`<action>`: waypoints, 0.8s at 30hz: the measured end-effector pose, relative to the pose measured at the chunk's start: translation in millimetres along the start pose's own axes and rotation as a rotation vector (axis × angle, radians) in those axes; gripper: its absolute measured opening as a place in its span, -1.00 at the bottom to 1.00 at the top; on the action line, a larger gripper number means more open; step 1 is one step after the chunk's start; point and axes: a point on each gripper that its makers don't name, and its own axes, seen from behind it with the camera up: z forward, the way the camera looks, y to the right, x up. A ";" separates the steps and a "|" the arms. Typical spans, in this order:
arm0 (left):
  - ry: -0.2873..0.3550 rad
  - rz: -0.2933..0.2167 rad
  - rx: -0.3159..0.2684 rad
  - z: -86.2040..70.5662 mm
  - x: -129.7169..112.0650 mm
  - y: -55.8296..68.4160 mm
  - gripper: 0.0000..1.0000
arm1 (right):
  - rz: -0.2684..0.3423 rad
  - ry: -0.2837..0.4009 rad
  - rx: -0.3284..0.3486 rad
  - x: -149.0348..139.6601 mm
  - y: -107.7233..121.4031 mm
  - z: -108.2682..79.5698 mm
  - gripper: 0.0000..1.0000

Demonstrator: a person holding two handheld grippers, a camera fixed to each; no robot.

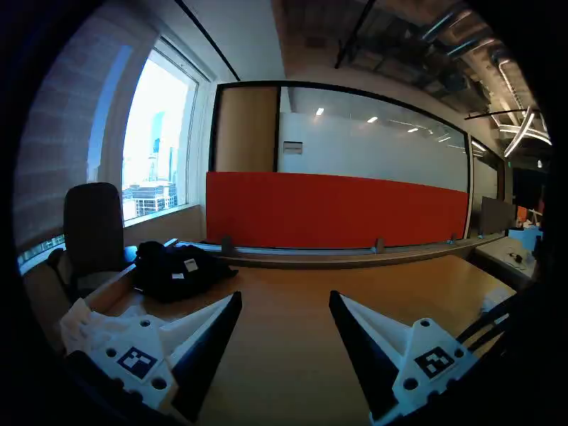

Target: Fold towel

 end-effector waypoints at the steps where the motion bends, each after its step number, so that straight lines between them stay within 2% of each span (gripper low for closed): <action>1: 0.003 -0.001 -0.001 0.8 -4.5 -0.6 0.82 | -0.002 0.005 -0.001 -3.1 -0.8 -0.2 1.00; 8: 0.008 0.005 0.003 7.6 -45.6 -7.6 0.83 | -0.026 0.030 -0.006 -28.4 -8.5 -0.5 1.00; 14: 0.029 -0.012 0.008 9.5 -74.5 -11.8 0.83 | -0.030 0.023 0.002 -53.4 -16.5 0.9 1.00; 24: 0.065 -0.009 0.037 8.7 -91.4 -18.9 0.82 | -0.046 -0.001 0.026 -67.9 -29.7 6.0 1.00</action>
